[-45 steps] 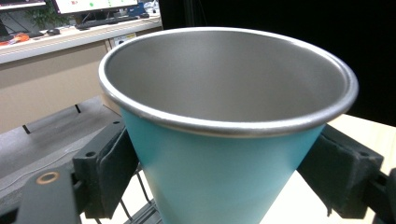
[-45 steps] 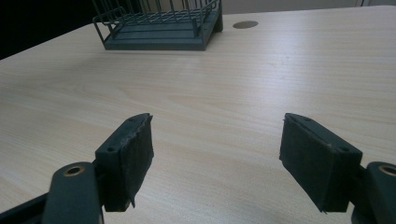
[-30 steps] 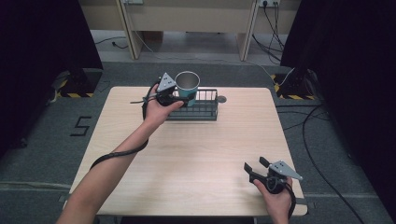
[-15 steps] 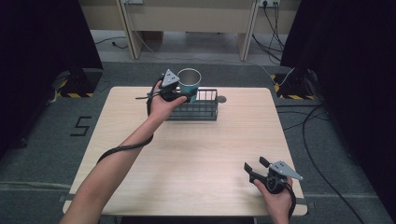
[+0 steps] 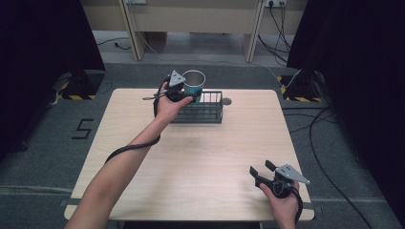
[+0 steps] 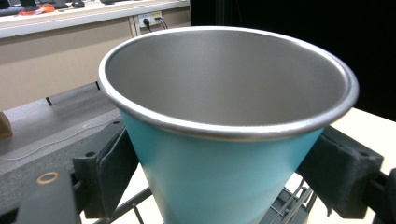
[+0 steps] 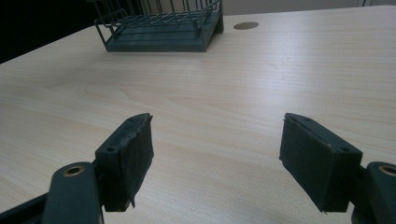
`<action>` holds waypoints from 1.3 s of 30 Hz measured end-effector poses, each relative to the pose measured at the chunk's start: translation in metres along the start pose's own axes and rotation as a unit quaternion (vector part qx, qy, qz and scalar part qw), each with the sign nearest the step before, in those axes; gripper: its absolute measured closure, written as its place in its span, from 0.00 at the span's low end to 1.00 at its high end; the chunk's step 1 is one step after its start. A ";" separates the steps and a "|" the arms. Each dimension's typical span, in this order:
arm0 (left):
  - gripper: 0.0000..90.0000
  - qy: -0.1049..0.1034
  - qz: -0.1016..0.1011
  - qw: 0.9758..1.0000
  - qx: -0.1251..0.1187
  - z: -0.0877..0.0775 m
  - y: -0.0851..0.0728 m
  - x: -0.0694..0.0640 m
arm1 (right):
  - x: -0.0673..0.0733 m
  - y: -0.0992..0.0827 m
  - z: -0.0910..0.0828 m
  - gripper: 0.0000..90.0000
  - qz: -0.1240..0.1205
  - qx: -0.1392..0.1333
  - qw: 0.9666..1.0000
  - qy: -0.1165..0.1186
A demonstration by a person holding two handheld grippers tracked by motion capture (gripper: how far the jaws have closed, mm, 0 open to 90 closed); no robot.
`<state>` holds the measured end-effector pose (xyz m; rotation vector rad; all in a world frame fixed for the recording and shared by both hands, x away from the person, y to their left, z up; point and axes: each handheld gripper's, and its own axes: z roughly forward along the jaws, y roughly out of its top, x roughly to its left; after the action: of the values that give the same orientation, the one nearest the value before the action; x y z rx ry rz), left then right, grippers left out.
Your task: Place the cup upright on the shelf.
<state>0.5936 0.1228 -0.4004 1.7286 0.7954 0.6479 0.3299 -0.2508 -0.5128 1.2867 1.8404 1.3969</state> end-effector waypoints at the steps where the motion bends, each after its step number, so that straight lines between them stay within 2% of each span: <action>1: 0.18 0.001 -0.001 1.000 0.001 0.001 0.000 0.000 | 0.000 0.000 0.000 0.29 0.000 0.000 1.000 0.000; 11: 0.18 0.003 -0.013 1.000 0.019 0.011 -0.008 -0.002 | 0.000 0.000 0.000 0.29 -0.001 0.000 1.000 0.000; 22: 0.18 -0.001 -0.023 0.999 0.034 0.016 -0.010 -0.005 | 0.000 0.000 0.000 0.29 -0.001 0.000 1.000 0.001; 39: 0.18 0.007 -0.035 0.997 0.075 0.023 -0.018 -0.005 | 0.000 0.000 0.000 0.29 0.000 0.001 1.000 0.002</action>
<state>0.6042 0.1089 -0.4244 1.8244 0.9289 0.5657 0.3296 -0.2505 -0.5128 1.2862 1.8452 1.3976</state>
